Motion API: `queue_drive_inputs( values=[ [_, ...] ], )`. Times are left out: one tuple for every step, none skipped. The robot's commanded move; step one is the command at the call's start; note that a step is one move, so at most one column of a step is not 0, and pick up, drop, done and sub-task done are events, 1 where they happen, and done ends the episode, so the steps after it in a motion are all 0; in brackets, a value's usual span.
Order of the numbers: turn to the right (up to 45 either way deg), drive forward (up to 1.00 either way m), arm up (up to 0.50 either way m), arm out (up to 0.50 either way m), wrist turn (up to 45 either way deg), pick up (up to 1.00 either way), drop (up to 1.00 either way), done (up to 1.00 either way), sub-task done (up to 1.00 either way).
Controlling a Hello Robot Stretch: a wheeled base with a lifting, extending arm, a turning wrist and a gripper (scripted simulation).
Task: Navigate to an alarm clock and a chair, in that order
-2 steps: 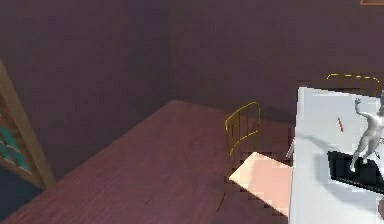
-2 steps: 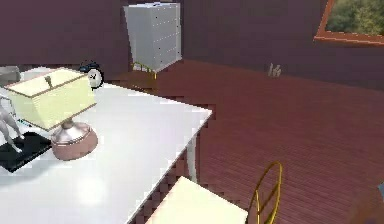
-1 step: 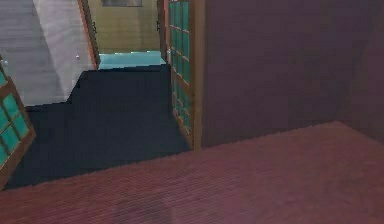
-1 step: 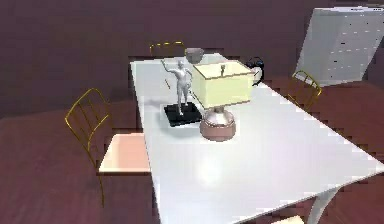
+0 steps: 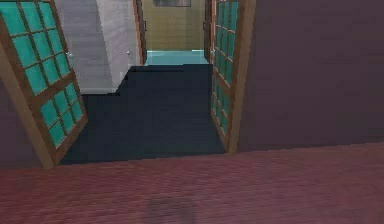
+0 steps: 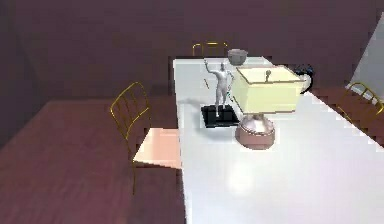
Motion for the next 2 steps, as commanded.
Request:
queue_drive_inputs(
  values=[
    [0.0, 0.1, 0.0, 0.0, 0.0, 0.0, 0.0, 0.0, 0.0],
    [-45.0, 0.0, 0.0, 0.0, 0.0, 0.0, 0.0, 0.0, 0.0]
  ],
)
